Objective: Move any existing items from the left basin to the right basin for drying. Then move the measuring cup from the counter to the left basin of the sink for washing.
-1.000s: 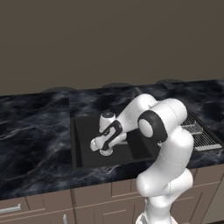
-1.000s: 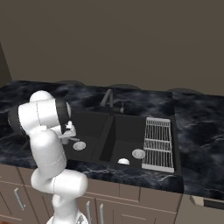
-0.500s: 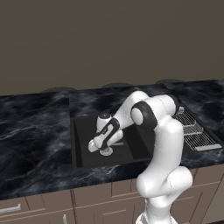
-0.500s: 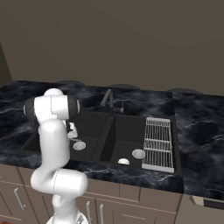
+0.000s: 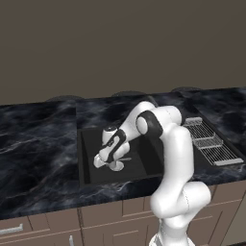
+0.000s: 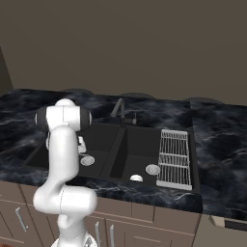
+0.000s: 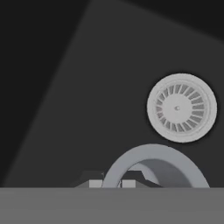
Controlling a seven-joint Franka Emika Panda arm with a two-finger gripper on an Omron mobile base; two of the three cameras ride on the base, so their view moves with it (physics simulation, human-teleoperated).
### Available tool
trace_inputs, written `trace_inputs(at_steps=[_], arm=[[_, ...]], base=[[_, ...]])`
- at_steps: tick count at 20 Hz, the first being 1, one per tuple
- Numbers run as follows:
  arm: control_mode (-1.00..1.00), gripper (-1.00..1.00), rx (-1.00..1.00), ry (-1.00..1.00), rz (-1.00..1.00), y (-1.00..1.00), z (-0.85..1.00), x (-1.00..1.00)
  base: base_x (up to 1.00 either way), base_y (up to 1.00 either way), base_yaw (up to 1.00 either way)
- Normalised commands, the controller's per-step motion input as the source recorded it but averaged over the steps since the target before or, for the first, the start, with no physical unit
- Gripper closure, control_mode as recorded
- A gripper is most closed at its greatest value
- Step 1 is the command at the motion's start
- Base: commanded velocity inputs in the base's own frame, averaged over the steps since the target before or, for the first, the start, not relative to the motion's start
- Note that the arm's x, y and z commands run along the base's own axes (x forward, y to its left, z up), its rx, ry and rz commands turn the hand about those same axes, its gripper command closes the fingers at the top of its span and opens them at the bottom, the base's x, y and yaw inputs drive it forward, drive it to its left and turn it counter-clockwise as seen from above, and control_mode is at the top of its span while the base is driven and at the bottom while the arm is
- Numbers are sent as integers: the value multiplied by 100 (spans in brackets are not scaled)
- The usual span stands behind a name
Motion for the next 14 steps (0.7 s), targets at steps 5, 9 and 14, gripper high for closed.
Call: trace_inputs(at_steps=[5,9,14], arm=[[-100,100,0,2,0,0,-27,27],[-100,100,0,0,0,0,-25,22],[-100,100,0,0,0,0,-25,19]], base=[[0,0,0],[0,0,0],[0,0,0]])
